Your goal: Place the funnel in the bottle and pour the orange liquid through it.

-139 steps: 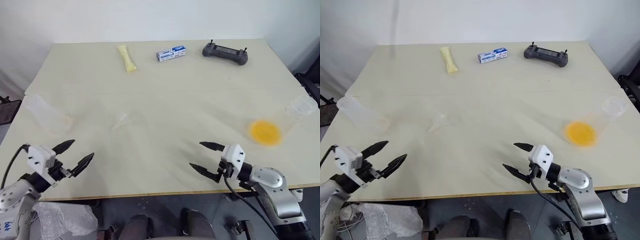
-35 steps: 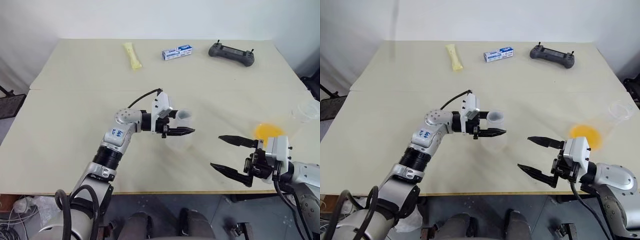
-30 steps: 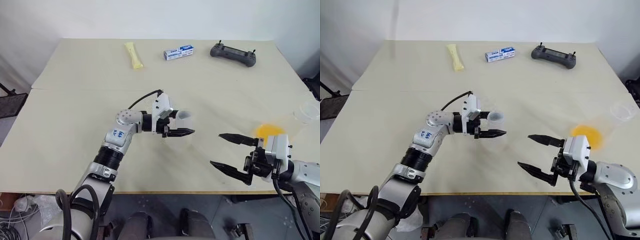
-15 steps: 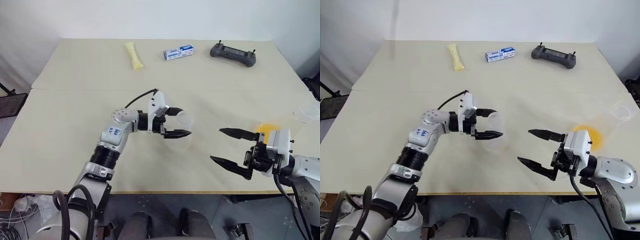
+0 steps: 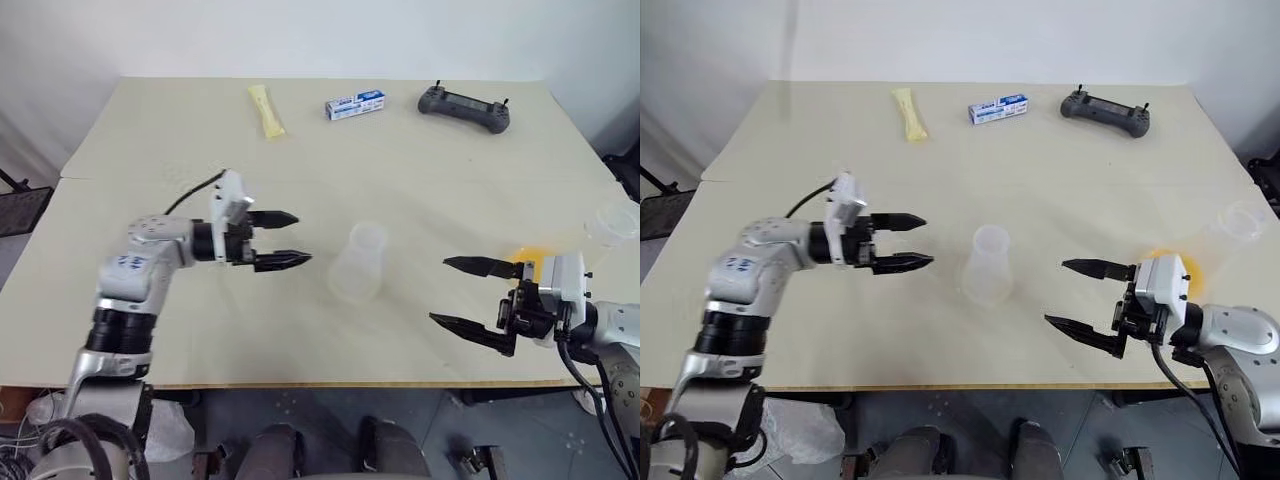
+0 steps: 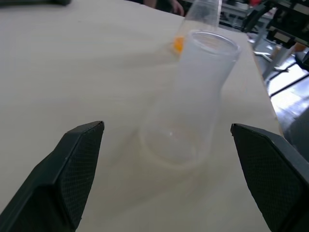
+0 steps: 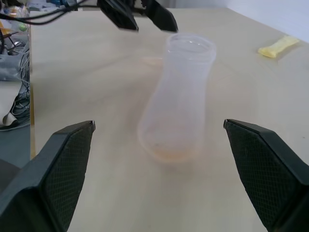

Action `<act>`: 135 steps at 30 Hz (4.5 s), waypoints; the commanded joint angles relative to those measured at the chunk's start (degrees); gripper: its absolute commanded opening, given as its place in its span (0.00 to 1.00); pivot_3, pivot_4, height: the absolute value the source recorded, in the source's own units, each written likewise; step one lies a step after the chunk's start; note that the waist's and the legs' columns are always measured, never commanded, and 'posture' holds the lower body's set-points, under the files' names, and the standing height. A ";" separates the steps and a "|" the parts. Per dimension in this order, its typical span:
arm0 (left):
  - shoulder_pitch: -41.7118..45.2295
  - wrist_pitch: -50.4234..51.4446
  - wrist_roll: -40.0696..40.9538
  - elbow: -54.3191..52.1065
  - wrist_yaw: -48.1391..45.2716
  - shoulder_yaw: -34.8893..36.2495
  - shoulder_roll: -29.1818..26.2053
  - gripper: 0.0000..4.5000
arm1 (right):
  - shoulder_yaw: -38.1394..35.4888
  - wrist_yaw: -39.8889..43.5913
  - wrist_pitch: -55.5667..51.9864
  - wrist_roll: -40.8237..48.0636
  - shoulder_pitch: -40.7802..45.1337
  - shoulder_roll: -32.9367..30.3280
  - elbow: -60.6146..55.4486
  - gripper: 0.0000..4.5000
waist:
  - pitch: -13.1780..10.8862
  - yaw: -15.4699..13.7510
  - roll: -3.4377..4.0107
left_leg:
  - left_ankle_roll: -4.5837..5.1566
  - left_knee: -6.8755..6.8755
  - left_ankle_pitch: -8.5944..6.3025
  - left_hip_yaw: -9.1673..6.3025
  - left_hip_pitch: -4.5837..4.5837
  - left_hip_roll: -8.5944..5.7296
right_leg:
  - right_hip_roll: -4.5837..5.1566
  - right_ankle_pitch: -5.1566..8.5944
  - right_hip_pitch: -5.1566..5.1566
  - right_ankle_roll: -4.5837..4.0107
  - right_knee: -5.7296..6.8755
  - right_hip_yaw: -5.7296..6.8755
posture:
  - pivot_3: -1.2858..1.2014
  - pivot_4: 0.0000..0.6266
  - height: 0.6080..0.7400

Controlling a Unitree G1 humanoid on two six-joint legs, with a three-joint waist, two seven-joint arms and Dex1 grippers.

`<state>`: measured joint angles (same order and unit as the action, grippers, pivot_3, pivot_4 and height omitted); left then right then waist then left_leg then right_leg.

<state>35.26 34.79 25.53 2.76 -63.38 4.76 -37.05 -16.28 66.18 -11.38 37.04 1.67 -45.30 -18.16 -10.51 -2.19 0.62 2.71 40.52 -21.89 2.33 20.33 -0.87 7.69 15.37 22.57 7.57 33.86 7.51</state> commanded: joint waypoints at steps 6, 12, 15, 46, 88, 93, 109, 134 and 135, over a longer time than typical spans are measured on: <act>-18.13 0.71 3.48 -1.24 1.35 16.04 -9.54 0.99 | -0.75 -0.36 -0.54 0.88 0.21 -0.05 -1.20 1.00 | -0.03 0.81 0.06 | -0.04 -0.06 -0.02 -0.07 -0.02 0.02 | 0.01 0.00 0.00 -0.01 0.00 0.01 | 0.52 0.24 1.00; -24.40 -2.20 3.46 -0.01 2.12 20.54 -10.52 0.99 | -0.29 -0.91 -0.92 1.02 0.62 0.41 -1.59 1.00 | -0.04 0.43 0.06 | -0.05 -0.04 -0.03 -0.19 -0.01 -0.02 | 0.10 0.01 -0.06 -0.02 -0.01 -0.02 | 0.52 0.24 1.00; -23.97 -3.76 3.01 0.39 2.38 20.15 -10.27 0.99 | -0.13 -0.97 -1.00 0.90 0.99 0.57 -1.43 1.00 | -0.05 0.63 0.09 | -0.06 -0.05 -0.04 -0.20 -0.02 -0.04 | 0.12 0.01 -0.05 -0.02 0.00 -0.07 | 0.52 0.24 1.00; 31.26 -57.19 -27.23 65.35 -13.69 -11.56 1.44 0.99 | -1.54 -6.41 1.64 -1.08 -6.27 3.91 -7.45 1.00 | -0.12 0.65 -0.06 | 0.04 -0.09 -0.02 0.64 0.02 -0.28 | 0.01 -0.02 0.06 0.04 0.05 0.11 | 0.52 0.24 1.00; 36.49 -53.27 -30.04 68.64 -19.81 -7.57 -2.66 0.01 | -1.09 -8.54 2.63 -3.13 -5.91 4.24 -6.91 1.00 | -0.19 0.79 -0.18 | 0.07 -0.09 -0.02 0.47 0.03 -0.21 | 0.00 -0.03 0.13 0.06 0.10 0.08 | 0.52 0.24 1.00; 35.15 -46.15 -24.00 65.81 -21.48 -1.75 -3.60 0.01 | -1.35 -8.70 2.68 -3.12 -6.51 4.49 -7.18 1.00 | -0.19 0.75 -0.18 | 0.07 -0.06 -0.02 0.38 0.03 -0.08 | 0.01 -0.03 0.13 0.06 0.12 0.08 | 0.52 0.24 1.00; 18.48 -27.17 -8.85 36.81 -15.02 8.07 -3.24 0.01 | 0.32 -8.01 2.50 -3.34 -3.30 4.84 -4.96 1.00 | -0.20 0.65 -0.18 | 0.07 0.30 -0.04 -0.04 0.20 -0.04 | 0.02 -0.03 0.13 0.06 0.25 0.06 | 0.52 0.24 1.00; 34.18 -42.45 -1.26 40.01 -20.46 5.04 14.19 0.01 | -4.64 -9.54 -2.40 5.12 -0.42 2.28 -10.99 1.00 | -0.19 0.68 -0.18 | 0.07 0.46 -0.06 0.01 0.30 -0.23 | -0.01 -0.04 0.11 0.07 0.25 0.11 | 0.52 0.24 1.00; 34.99 -43.36 -1.37 40.57 -21.52 4.52 15.05 0.01 | -4.71 -9.78 -2.82 5.75 -0.34 2.30 -11.61 1.00 | -0.20 0.69 -0.18 | 0.07 0.46 -0.06 0.01 0.30 -0.23 | -0.02 -0.04 0.12 0.07 0.24 0.11 | 0.52 0.24 1.00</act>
<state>68.13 -6.85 23.53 43.60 -83.26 9.95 -22.52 -19.01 56.69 -13.92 40.72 1.21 -42.19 -27.00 -10.71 -1.50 0.44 2.78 40.98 -21.96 2.34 20.63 -1.10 7.66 15.34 22.68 7.64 34.10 7.63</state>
